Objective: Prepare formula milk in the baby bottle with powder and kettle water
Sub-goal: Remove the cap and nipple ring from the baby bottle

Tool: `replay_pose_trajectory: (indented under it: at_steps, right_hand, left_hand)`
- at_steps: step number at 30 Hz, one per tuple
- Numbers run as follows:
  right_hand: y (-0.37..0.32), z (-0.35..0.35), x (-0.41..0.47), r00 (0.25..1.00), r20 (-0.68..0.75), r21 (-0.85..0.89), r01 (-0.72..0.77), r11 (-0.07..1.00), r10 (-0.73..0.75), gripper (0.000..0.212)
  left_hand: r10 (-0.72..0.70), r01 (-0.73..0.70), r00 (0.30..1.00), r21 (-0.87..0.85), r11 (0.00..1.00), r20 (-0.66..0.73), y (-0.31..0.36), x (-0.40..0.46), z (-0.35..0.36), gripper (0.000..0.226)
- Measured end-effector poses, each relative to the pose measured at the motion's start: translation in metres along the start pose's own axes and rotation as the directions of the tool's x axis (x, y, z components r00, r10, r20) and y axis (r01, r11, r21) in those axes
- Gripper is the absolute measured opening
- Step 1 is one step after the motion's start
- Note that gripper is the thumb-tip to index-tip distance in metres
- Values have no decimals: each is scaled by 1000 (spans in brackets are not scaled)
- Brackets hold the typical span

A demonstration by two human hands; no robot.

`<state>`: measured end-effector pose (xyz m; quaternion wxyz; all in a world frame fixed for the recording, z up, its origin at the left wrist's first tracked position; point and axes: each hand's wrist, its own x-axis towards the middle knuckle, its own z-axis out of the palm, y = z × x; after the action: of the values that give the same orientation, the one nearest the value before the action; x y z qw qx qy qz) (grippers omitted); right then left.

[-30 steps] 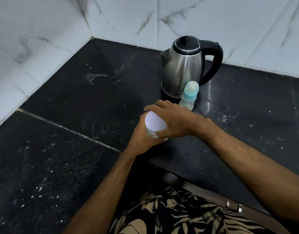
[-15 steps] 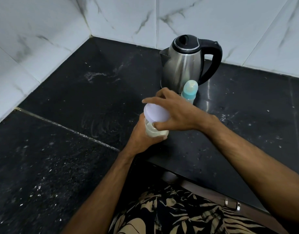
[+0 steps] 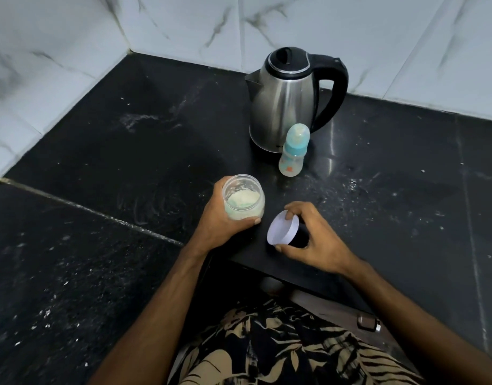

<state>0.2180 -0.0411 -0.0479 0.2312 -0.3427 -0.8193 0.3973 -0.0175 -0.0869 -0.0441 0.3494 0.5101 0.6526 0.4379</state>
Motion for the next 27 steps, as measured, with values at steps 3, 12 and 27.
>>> replay_pose_trajectory:
  at_steps: [3, 12, 27]
  right_hand:
    - [10, 8, -6, 998, -44, 32, -36, 999, 38, 56]
    - [31, 4, -18, 997, 54, -174, -48, 984, 58, 74]
    - [19, -45, 39, 937, -308, -24, -184, 983, 167, 65]
  left_hand:
    - [-4, 4, 1000, 9, 1000, 6, 1, -1, 0, 91]
    - [-2, 2, 1000, -20, 1000, 16, 3, -1, 0, 94]
    - [19, -21, 998, -33, 999, -54, 33, 13, -14, 88]
